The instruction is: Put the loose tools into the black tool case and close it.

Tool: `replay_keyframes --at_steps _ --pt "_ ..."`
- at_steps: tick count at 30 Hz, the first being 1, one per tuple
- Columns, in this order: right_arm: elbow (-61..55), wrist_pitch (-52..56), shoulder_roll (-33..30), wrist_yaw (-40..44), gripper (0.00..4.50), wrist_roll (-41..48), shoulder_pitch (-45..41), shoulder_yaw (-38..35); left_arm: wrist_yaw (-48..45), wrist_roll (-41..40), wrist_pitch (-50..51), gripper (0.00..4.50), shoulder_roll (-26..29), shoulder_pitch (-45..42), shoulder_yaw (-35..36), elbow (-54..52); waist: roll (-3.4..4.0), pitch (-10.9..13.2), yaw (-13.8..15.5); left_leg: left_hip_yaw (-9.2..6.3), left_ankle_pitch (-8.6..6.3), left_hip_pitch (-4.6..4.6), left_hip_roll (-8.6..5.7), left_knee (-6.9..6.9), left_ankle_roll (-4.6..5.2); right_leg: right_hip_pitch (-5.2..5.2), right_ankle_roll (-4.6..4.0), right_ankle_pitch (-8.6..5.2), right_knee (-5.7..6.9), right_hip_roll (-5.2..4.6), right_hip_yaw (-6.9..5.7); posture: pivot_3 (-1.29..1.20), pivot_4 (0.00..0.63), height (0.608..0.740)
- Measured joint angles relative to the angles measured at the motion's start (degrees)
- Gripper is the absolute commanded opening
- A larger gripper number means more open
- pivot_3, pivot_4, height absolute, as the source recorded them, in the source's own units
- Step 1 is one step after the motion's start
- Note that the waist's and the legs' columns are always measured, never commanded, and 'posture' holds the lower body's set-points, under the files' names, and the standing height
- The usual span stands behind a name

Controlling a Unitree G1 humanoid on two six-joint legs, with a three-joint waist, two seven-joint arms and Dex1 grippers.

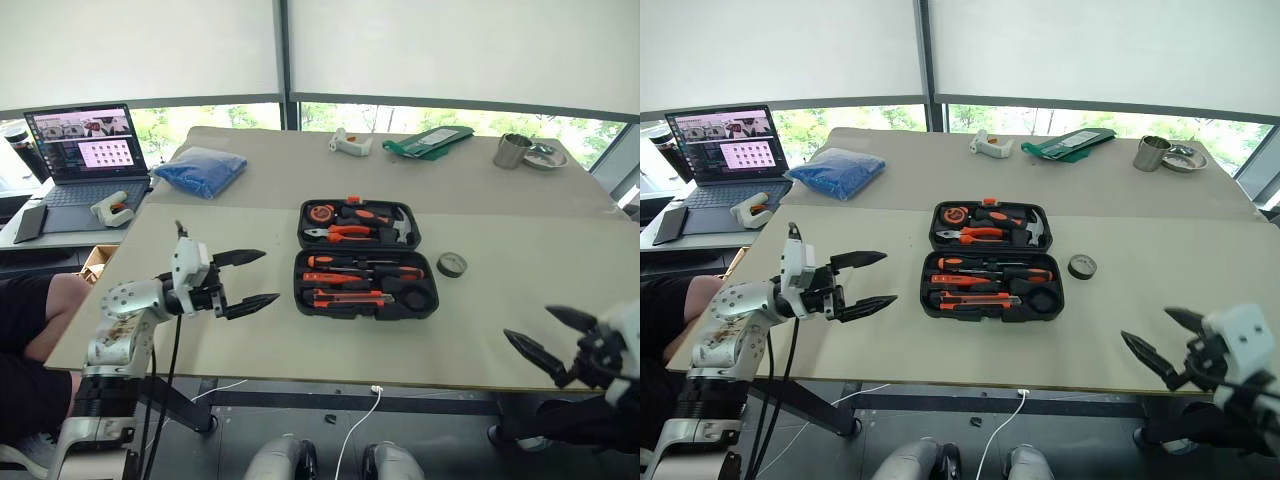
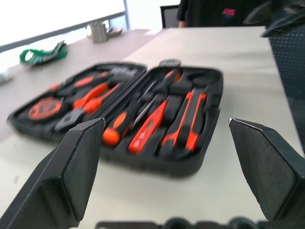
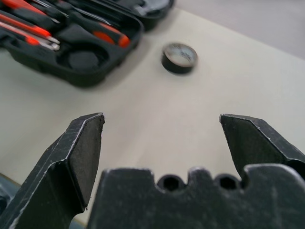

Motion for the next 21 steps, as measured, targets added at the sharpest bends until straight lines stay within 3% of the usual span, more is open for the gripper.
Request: replay_keyframes --at_steps 3,6,11,21 --pt "5.39 8.05 -9.68 3.60 4.50 -0.55 -14.27 10.60 1.84 0.01 0.93 4.47 -1.09 0.08 -0.92 -1.17 0.01 0.01 -0.27 0.00 0.26 -0.02 0.13 0.07 -0.38 -0.10 -0.30 0.15 0.02 0.02 -0.25 0.00 0.150 0.740" --pt "11.06 9.51 -13.19 7.32 4.50 -5.78 -24.36 21.16 2.67 0.02 1.19 4.47 -1.64 0.21 -1.89 -1.75 -0.07 0.04 -0.15 -0.04 0.30 -0.11 0.28 0.13 -0.42 -0.10 -0.71 0.03 0.05 0.06 -0.61 0.00 0.150 0.740" --pt "23.17 5.27 -8.55 10.31 4.50 -16.69 -38.32 35.83 3.85 -0.08 2.13 4.47 -1.98 0.84 -2.18 -2.71 -0.15 0.08 -0.29 -0.05 0.21 -0.48 0.16 0.26 -0.20 -0.06 -0.64 0.20 0.06 0.00 -1.01 0.00 0.150 0.740" --pt "35.20 1.73 1.34 10.65 4.50 -27.25 -51.43 43.04 4.57 -0.07 2.20 4.47 -2.60 1.53 -3.24 -3.63 -0.21 0.12 -1.12 -0.11 0.24 -0.42 0.10 0.34 -0.29 0.02 0.07 0.12 0.01 -0.11 -1.18 0.00 0.150 0.740"
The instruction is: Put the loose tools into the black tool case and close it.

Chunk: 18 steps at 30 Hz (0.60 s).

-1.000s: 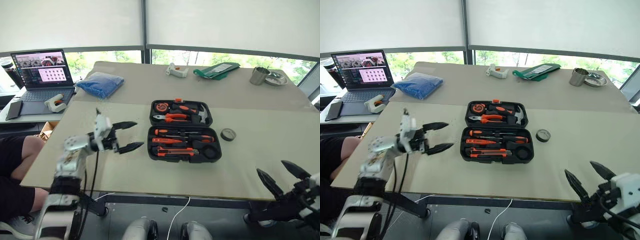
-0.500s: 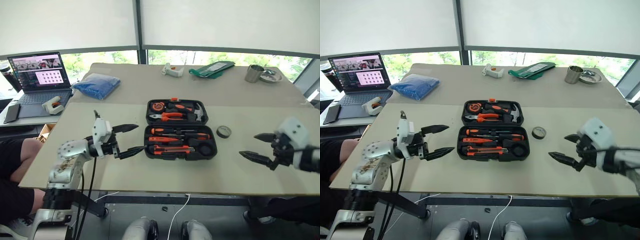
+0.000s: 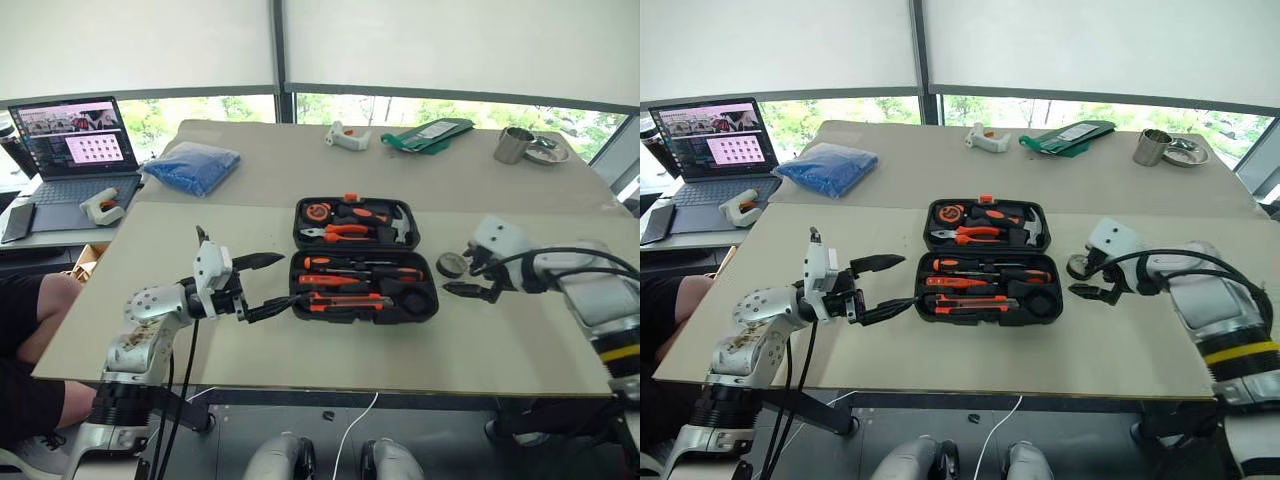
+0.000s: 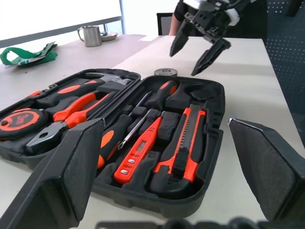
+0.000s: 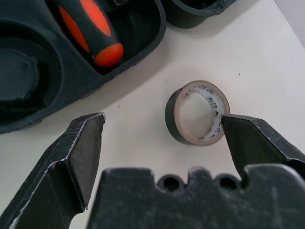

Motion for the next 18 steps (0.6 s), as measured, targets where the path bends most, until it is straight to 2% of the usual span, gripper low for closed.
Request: replay_keyframes --at_steps 5,6,13,18 --pt "4.34 2.20 1.77 4.67 4.50 -1.76 -4.20 3.22 -0.51 0.05 -0.04 4.47 -0.74 -2.06 -1.28 1.12 0.00 0.00 -0.28 -0.01 0.10 0.03 0.01 0.05 -0.15 -0.10 -0.11 0.22 0.06 0.00 0.05 0.00 0.150 0.740" --pt "5.70 2.20 2.70 4.59 4.50 -2.53 -5.15 3.60 -0.67 0.04 -0.04 4.47 -0.77 -2.61 -1.43 1.24 0.00 0.00 -0.40 0.00 0.10 0.03 0.02 0.06 -0.15 -0.10 -0.34 0.40 0.07 0.01 0.05 0.00 0.150 0.740" --pt "15.17 0.32 8.45 2.44 4.50 -5.59 -8.84 3.97 -2.13 0.04 -0.04 4.47 -0.47 -3.60 -1.81 1.59 0.00 0.00 -0.96 0.01 0.11 -0.01 0.02 0.05 -0.15 0.01 -0.47 0.39 0.16 0.11 0.04 0.00 0.150 0.740" --pt "21.29 3.91 11.89 2.16 4.50 -5.75 -13.11 3.73 -2.39 0.08 -0.11 4.47 -0.41 -3.77 -1.83 2.25 0.00 0.00 -1.85 0.00 0.15 0.03 0.06 0.05 -0.23 0.04 -0.46 0.39 0.16 0.15 0.04 0.00 0.150 0.740"
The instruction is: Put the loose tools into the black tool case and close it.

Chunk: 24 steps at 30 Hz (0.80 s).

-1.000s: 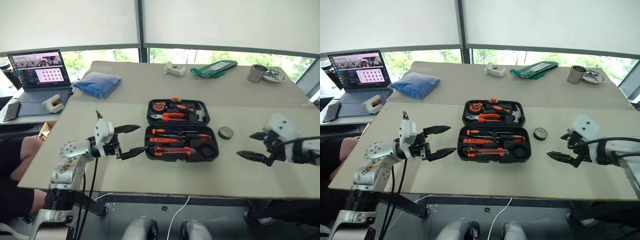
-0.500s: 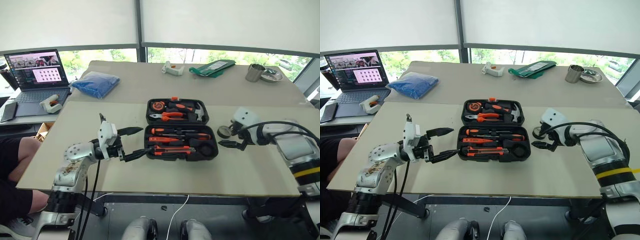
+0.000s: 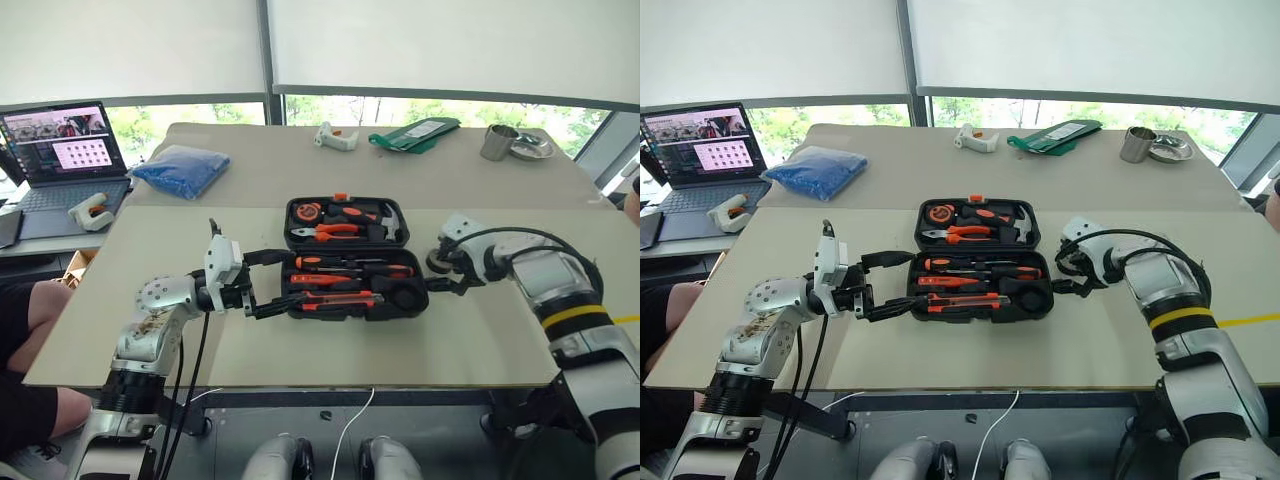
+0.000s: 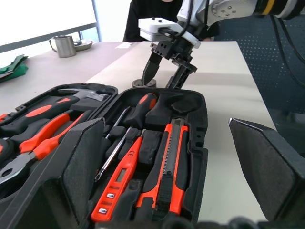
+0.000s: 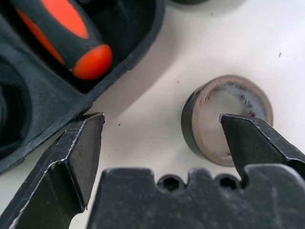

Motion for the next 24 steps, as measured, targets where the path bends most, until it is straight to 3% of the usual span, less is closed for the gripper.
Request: replay_keyframes --at_steps 1,4,12,15,20,24 --pt "0.91 0.78 0.27 0.27 4.50 0.02 -0.54 -0.01 -0.04 0.00 -0.03 4.47 0.00 -0.01 0.00 0.02 0.00 0.00 -0.06 0.00 0.00 0.01 0.01 0.00 0.00 -0.01 0.00 0.00 0.01 0.01 0.01 0.00 0.150 0.740" --pt "2.99 2.69 0.84 1.46 3.88 0.30 -1.87 -0.22 -0.09 0.02 -0.14 4.50 0.00 -0.01 0.01 0.05 0.00 0.00 -0.12 0.00 0.00 0.02 0.01 0.00 -0.01 -0.06 -0.03 -0.01 0.10 0.00 0.03 0.00 0.150 0.740" --pt "6.44 2.04 1.33 2.74 1.12 0.36 -3.36 -0.78 0.69 0.07 -0.20 4.50 -0.01 0.02 0.01 -0.11 0.01 0.00 0.00 0.02 0.00 0.01 -0.07 0.00 -0.01 -0.14 -0.11 -0.06 0.30 -0.08 0.05 0.00 0.150 0.740" --pt "3.56 1.06 -1.58 5.19 0.11 0.20 -2.11 -0.76 0.78 0.05 -0.19 4.50 -0.03 0.27 -0.16 -1.49 0.02 0.01 0.19 0.02 0.00 0.00 -0.12 0.00 -0.01 -0.16 -0.11 -0.07 0.38 -0.15 0.04 0.00 0.150 0.740" --pt "-5.03 -1.05 -8.62 10.50 0.04 0.74 0.55 -1.31 -0.84 -0.49 -0.02 4.50 0.35 2.55 -0.99 -4.75 0.03 0.02 0.13 0.02 0.00 0.01 -0.11 0.00 -0.01 -0.20 -0.14 -0.10 0.41 -0.16 0.07 0.00 0.150 0.740" --pt "-18.14 2.64 -12.63 16.92 0.04 6.22 2.48 -5.07 -2.53 -0.63 -0.03 4.50 1.07 4.29 -1.96 -6.15 0.04 0.03 0.01 0.02 0.00 0.04 0.00 0.01 -0.02 -0.22 -0.21 -0.15 0.54 -0.16 0.07 0.00 0.150 0.740"
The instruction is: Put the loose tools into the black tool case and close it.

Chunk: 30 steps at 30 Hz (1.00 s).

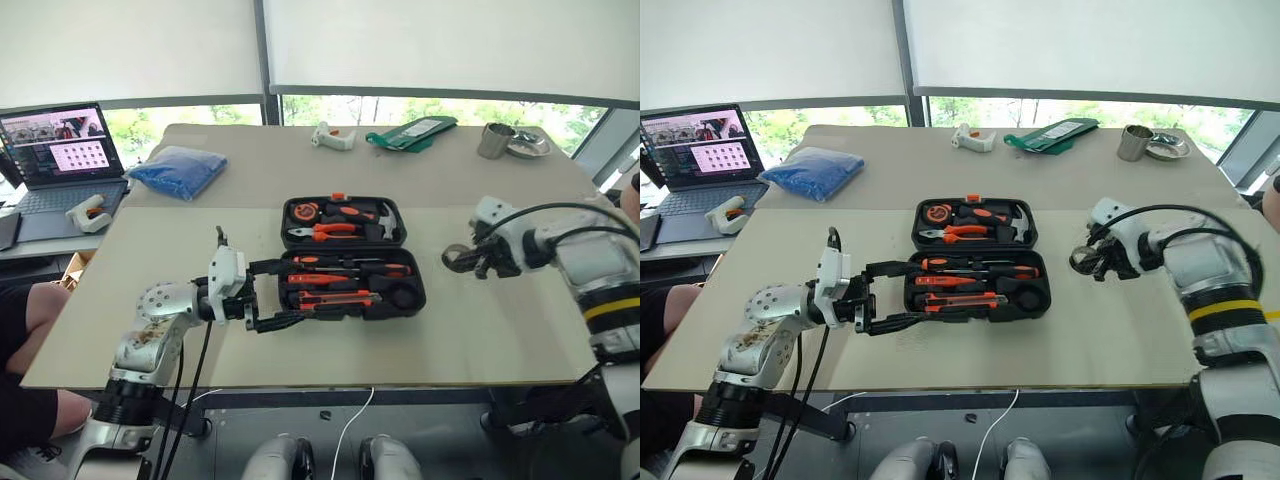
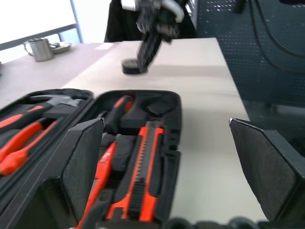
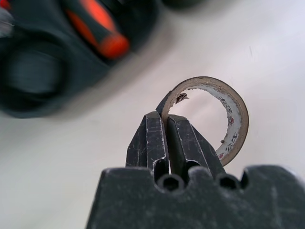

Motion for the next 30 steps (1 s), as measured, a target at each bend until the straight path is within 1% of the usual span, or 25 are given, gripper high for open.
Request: replay_keyframes --at_steps 1,3,5,8,10,13,19,23,30 --pt "-3.41 1.98 -0.35 1.14 0.04 1.61 0.22 -0.59 -0.17 -0.12 0.00 4.50 0.07 0.44 -0.02 -0.36 0.00 0.00 -0.01 0.00 0.01 0.02 0.03 0.00 -0.01 -0.01 -0.02 -0.01 0.02 0.00 0.02 0.00 0.150 0.740" --pt "-10.03 10.05 0.11 1.35 0.04 4.77 0.41 -1.06 -0.31 -0.27 -0.01 4.50 0.07 0.62 -0.11 -0.57 0.00 0.00 0.08 -0.02 0.01 0.06 0.13 0.02 -0.01 0.00 -0.05 -0.03 0.06 -0.09 0.02 0.00 0.150 0.740" --pt "-16.07 18.21 2.25 0.48 0.04 7.53 0.74 -0.11 -0.24 -0.27 -0.01 4.50 0.06 0.61 -0.34 -0.70 0.00 0.00 0.21 -0.08 0.00 0.09 0.16 0.08 -0.01 -0.05 -0.08 -0.04 0.06 -0.10 -0.03 0.00 0.150 0.740" --pt "-20.46 24.64 5.10 -2.72 0.04 8.63 2.99 1.74 0.15 -0.03 0.08 4.50 0.28 0.68 -0.98 -1.09 -0.01 0.00 0.70 -0.08 -0.01 0.07 0.10 0.14 0.00 -0.10 -0.08 -0.04 0.06 -0.16 -0.05 0.00 0.150 0.740" --pt "-22.76 27.27 6.26 -4.63 0.04 9.69 4.79 3.48 0.43 0.87 0.16 4.50 1.52 0.68 -1.48 -1.87 -0.01 0.00 1.19 -0.07 -0.02 0.04 0.04 0.15 0.02 -0.14 -0.07 -0.03 0.06 -0.19 -0.05 0.00 0.150 0.740" --pt "-24.92 28.67 6.14 -6.73 0.04 9.96 6.69 4.96 0.58 1.27 0.27 4.50 3.12 0.97 -1.56 -2.38 -0.01 0.00 1.72 -0.07 -0.05 0.03 0.00 0.15 0.05 -0.13 -0.06 -0.03 0.03 -0.21 -0.06 0.00 0.150 0.740" --pt "-24.50 27.55 5.41 -10.62 0.04 9.23 7.22 6.36 1.23 1.46 0.17 4.50 3.37 1.35 -1.75 -2.53 -0.05 0.02 1.74 -0.07 -0.05 0.05 0.00 0.16 0.05 -0.12 0.05 -0.08 0.03 -0.18 -0.06 0.00 0.150 0.740" --pt "-23.19 26.59 3.35 -11.51 0.04 7.90 7.35 7.62 1.76 1.83 0.02 4.50 3.39 1.34 -1.74 -2.48 -0.06 0.02 1.63 -0.07 -0.05 0.04 0.01 0.16 0.05 -0.14 0.04 -0.08 0.03 -0.15 -0.05 0.00 0.150 0.740" --pt "-22.86 25.53 3.23 -12.15 0.04 7.93 7.74 8.02 2.27 2.43 -0.78 4.50 3.26 1.26 -1.75 -1.85 -0.06 0.02 1.73 -0.07 -0.05 0.04 0.03 0.16 0.06 -0.12 0.02 -0.08 0.01 -0.15 -0.07 0.00 0.150 0.740"
